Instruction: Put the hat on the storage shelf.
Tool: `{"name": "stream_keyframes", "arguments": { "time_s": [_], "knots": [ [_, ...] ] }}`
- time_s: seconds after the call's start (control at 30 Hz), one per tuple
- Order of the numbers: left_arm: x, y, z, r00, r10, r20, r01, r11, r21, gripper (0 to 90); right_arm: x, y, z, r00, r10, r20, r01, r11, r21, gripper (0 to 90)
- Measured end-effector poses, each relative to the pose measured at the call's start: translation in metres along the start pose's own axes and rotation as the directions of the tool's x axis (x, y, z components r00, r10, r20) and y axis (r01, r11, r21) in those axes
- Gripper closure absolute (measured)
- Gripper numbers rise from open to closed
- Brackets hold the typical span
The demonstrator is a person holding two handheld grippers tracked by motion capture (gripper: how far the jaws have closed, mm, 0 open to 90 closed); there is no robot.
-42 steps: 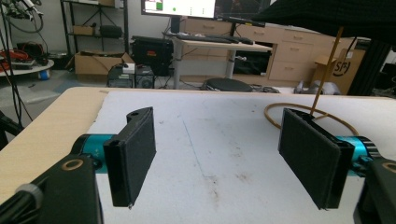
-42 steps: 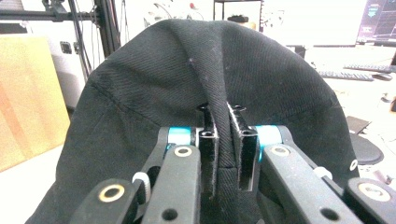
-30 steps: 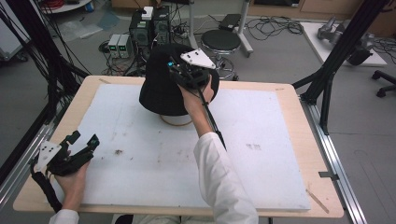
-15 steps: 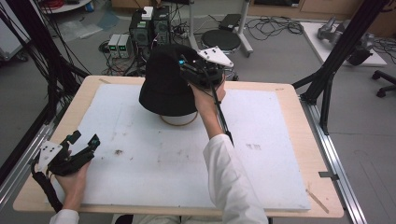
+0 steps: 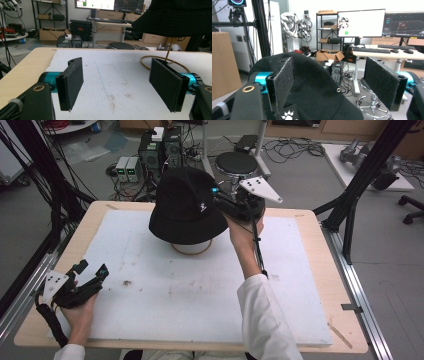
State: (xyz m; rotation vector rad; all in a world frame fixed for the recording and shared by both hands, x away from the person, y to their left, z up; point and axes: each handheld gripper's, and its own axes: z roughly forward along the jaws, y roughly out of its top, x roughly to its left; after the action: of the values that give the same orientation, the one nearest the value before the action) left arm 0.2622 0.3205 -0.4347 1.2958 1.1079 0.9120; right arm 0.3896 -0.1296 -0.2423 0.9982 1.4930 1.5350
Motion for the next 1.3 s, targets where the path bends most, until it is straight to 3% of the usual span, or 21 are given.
{"name": "stream_keyframes", "arguments": {
  "time_s": [0.3, 0.63, 0.8, 0.9, 1.03, 1.3],
  "knots": [
    [-0.001, 0.0, 0.0, 1.0, -0.001, 0.002, 0.001, 1.0, -0.001, 27.8, -0.02, 0.003, -0.024, 0.9996, 0.006, 0.027, -0.005, 0.999, -0.04, 20.4],
    [-0.001, 0.0, -0.001, 1.0, -0.001, 0.002, 0.001, 1.0, 0.002, 27.8, -0.031, 0.005, -0.04, 0.9994, -0.005, 0.035, 0.006, 0.999, -0.031, 17.2],
    [-0.001, 0.0, -0.001, 1.0, -0.002, 0.006, 0.002, 1.0, 0.005, 27.8, -0.036, -0.002, -0.047, 0.9992, 0.001, 0.04, -0.001, 1.0, 0.008, 16.2],
    [-0.001, -0.001, -0.001, 1.0, -0.001, 0.006, 0.001, 1.0, 0.007, 27.8, -0.04, -0.006, -0.054, 0.9978, 0.049, 0.045, -0.051, 0.998, 0.037, 16.3],
    [-0.002, -0.001, -0.002, 1.0, -0.002, 0.007, 0.002, 1.0, 0.006, 27.8, -0.048, -0.014, -0.061, 0.9966, 0.049, 0.066, -0.055, 0.994, 0.091, 16.2],
    [-0.003, -0.001, -0.002, 1.0, -0.004, 0.007, 0.004, 1.0, 0.007, 27.7, -0.06, -0.029, -0.077, 0.9948, 0.038, 0.094, -0.049, 0.992, 0.119, 14.8]
  ]
}}
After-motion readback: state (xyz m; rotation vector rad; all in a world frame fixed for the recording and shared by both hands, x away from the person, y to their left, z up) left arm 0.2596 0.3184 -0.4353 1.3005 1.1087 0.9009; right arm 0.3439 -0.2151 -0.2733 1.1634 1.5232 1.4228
